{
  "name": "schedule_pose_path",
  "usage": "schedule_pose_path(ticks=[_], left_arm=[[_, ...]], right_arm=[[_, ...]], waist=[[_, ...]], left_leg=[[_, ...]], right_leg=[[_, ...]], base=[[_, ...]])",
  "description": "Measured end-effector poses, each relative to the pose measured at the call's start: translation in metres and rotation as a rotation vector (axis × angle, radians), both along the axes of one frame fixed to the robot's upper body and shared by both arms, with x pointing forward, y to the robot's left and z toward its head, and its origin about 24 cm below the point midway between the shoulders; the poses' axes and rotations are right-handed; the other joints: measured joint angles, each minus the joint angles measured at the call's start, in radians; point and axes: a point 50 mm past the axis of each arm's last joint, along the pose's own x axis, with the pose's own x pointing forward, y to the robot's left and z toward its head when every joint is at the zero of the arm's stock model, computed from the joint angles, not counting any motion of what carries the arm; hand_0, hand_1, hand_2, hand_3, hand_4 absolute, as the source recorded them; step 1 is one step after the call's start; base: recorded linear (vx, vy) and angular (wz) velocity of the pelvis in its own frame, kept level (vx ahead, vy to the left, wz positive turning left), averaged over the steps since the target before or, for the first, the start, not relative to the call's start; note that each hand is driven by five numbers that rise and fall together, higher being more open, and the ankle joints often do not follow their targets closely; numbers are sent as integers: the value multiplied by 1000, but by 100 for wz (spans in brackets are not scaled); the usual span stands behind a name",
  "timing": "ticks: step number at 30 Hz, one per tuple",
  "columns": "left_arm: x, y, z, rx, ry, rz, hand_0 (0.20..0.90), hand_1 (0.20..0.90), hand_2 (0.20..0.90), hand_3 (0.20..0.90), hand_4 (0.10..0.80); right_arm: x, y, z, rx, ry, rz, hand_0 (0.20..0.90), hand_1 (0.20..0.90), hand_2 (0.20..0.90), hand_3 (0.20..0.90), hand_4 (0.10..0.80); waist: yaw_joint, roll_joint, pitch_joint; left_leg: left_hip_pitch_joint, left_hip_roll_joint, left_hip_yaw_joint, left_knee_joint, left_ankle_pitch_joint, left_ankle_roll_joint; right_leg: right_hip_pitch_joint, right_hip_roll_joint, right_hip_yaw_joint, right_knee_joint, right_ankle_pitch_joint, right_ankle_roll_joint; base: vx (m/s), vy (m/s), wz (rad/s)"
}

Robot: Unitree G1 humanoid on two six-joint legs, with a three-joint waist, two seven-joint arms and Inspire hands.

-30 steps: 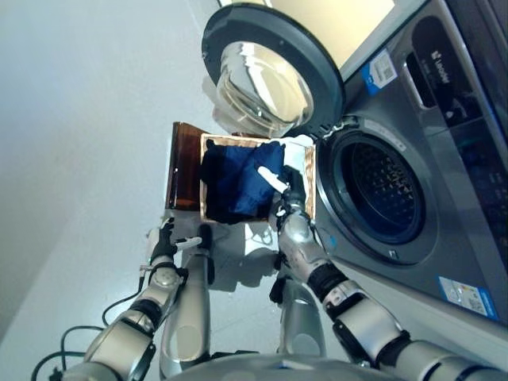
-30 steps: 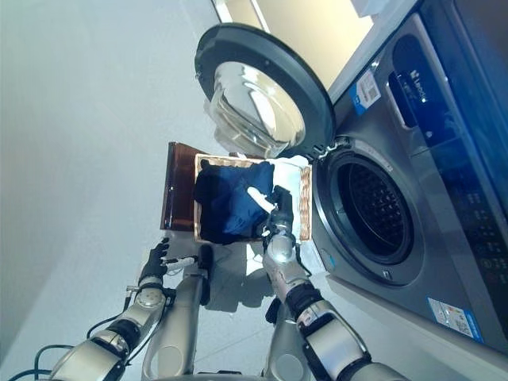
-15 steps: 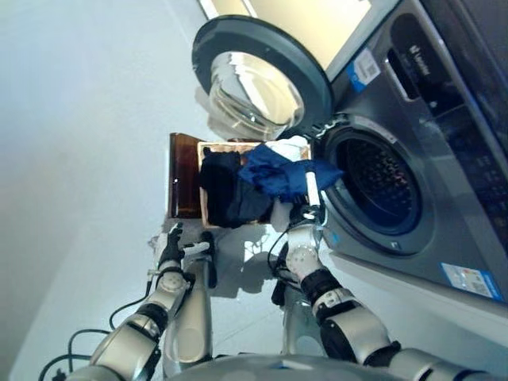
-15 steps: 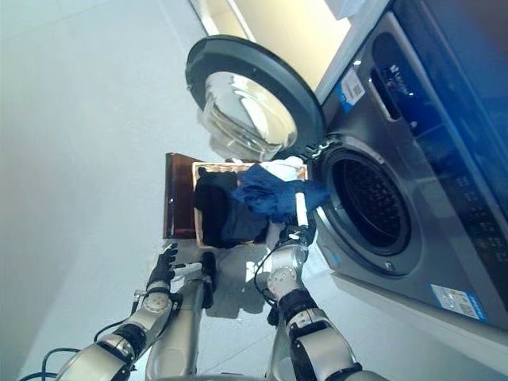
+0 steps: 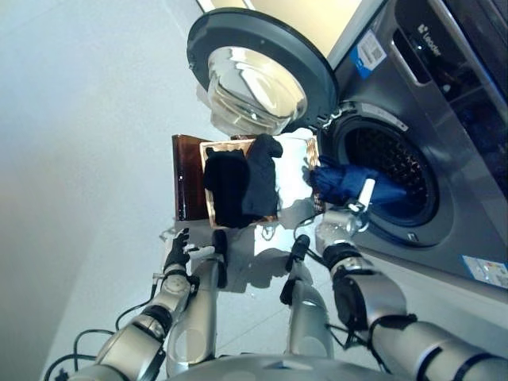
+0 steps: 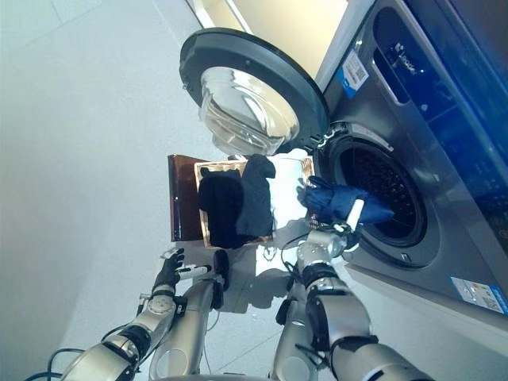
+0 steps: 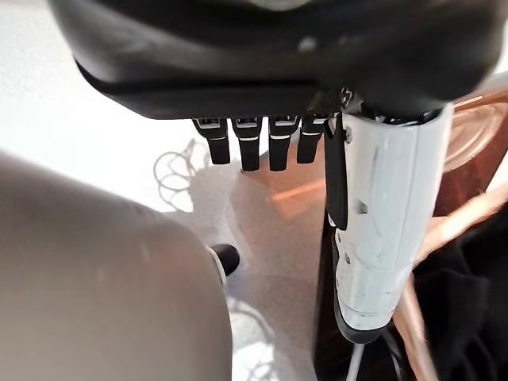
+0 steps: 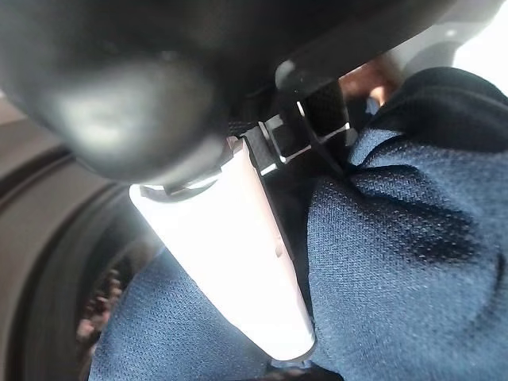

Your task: Pick up the clothes and place them into the washing machine

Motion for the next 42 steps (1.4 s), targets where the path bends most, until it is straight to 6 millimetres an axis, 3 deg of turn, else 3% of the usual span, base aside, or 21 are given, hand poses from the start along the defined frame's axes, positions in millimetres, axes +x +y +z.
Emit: schedule_pose_path(ticks=[2,3,9,14,23,36,42], left_arm=[[1,-2,0,-5,1,-19,900,900,900,900,800],[3,-5,1,-5,-3,-36,900,900,900,900,800],[5,-8,3,-19,-19,-51,900,900,900,900,800],[6,-13,3,-30,-22,-74,900,900,900,900,800],[6,-18,2,-36,-15,-118,900,900,900,900,800],[7,-21,4,-58,-37,-131,900,900,900,900,800],[8,-22,4,-76,-39,-129,900,900,900,900,800]], right_arm=[[2,-10,5,4,3,-30,200,200,200,200,300],[5,-17,12,13,-4,-55,200,200,200,200,300],[4,-43,23,8,8,-126,200,200,200,200,300],[8,-72,51,-52,-44,-181,200,200,200,200,300],[23,-88,104,-104,-158,-211,200,200,200,200,300],[22,-127,184,-72,-383,-356,200,200,200,200,300],[8,-149,192,13,-410,-461,200,200,200,200,300]], waist=[[1,14,3],[0,29,10],[7,69,16],[23,107,29],[42,139,30],[73,184,22],[74,194,18]], left_leg=[[-9,-6,0,1,1,1],[-15,-10,6,1,2,2],[-42,-16,7,5,8,12],[-51,-20,9,-8,12,14],[-53,-37,12,-89,59,8],[-91,-51,15,-145,99,6],[-99,-61,17,-161,104,10]], right_leg=[[-1,-3,1,-16,-5,-7],[-1,-5,1,-31,-22,-26],[-23,-9,4,-47,-11,-12],[-37,-10,12,-50,0,3],[-76,-19,30,-51,2,6],[-146,-25,45,-47,2,6],[-166,-30,69,-46,12,20]], base=[[0,0,0],[0,0,0],[-7,3,1],[-6,-7,2],[3,-8,3],[10,-11,2],[0,0,0]])
